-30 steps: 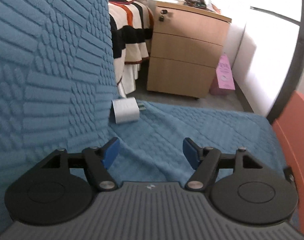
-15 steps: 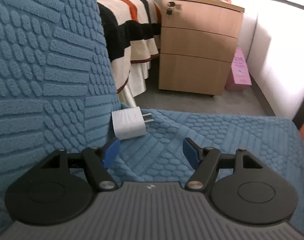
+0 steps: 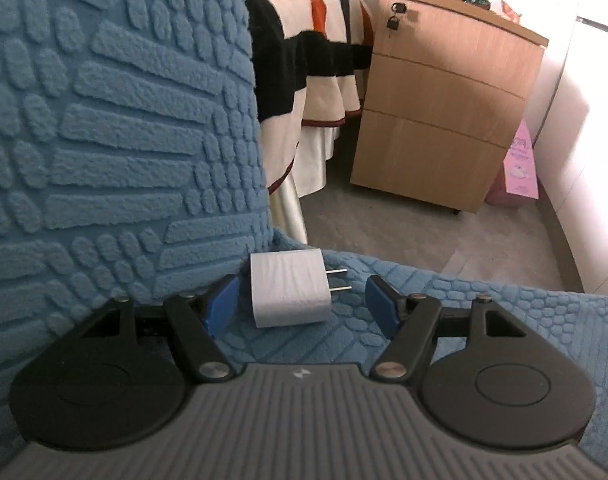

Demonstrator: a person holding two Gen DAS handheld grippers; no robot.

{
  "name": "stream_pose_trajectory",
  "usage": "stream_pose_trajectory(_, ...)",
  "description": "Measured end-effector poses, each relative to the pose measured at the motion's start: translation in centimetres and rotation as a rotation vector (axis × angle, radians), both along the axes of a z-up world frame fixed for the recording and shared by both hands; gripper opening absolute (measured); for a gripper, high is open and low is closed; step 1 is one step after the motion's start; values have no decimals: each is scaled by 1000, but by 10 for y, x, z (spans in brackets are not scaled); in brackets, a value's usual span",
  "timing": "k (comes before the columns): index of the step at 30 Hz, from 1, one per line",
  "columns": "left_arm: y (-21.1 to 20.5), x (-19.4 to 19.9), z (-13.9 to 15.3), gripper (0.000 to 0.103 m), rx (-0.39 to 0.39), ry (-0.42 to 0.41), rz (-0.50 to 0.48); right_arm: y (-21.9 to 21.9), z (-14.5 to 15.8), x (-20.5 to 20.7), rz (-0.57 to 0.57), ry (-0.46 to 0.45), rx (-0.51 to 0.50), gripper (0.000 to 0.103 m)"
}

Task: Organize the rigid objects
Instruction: 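Close the left tool on the white plug while the right tool grasps the black power bank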

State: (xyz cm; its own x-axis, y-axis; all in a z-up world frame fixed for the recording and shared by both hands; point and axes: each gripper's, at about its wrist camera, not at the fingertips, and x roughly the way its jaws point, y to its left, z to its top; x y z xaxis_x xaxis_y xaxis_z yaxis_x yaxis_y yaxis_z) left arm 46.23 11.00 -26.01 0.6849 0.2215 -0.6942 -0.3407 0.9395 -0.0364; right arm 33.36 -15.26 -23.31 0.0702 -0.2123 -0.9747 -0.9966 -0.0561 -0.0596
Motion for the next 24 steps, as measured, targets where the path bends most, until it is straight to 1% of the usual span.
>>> stream_pose_trajectory(2, 1, 4, -2, 73, -3, 0, -5, 9, -3, 1, 22, -5, -3, 76)
stream_pose_trajectory(3, 2, 7, -3, 72, -8, 1, -2, 10, -5, 3, 19, -30, -2, 76)
stream_pose_trajectory(4, 4, 9, -4, 66, -16, 1, 1, 12, -7, 4, 10, -50, -6, 77)
stream_pose_trajectory(5, 5, 11, -5, 64, -19, 3, 7, 14, -7, 6, -3, -48, -4, 78)
stream_pose_trajectory(7, 7, 13, -6, 64, -27, -3, 11, 16, -6, 9, -21, -31, 9, 78)
stream_pose_trajectory(10, 9, 13, -5, 63, -37, -5, 12, 16, -2, 11, 13, -22, 22, 77)
stream_pose_trajectory(11, 9, 11, -5, 63, -42, -6, 16, 16, -1, 10, 16, -21, 30, 75)
stream_pose_trajectory(13, 9, 9, -4, 63, -58, -7, 11, 15, 3, 11, 7, -10, 57, 66)
stream_pose_trajectory(14, 9, 8, -3, 63, -66, -4, 6, 15, 7, 10, 0, 1, 77, 56)
stream_pose_trajectory(15, 9, 7, -2, 63, -75, -2, 0, 16, 11, 9, -15, 9, 91, 52)
stream_pose_trajectory(18, 9, 0, 0, 63, -105, -2, -5, 21, 16, 7, -45, 0, 90, 48)
stream_pose_trajectory(20, 7, -8, 1, 63, -112, -2, -11, 22, 19, 9, -95, 6, 93, 46)
stream_pose_trajectory(22, 5, -15, 3, 63, -121, -1, -24, 23, 21, 18, -147, 4, 108, 47)
stream_pose_trajectory(23, 4, -19, 5, 63, -127, -2, -31, 23, 23, 23, -178, -3, 119, 49)
stream_pose_trajectory(24, 3, -23, 6, 63, -133, -4, -36, 21, 26, 28, -211, 0, 125, 54)
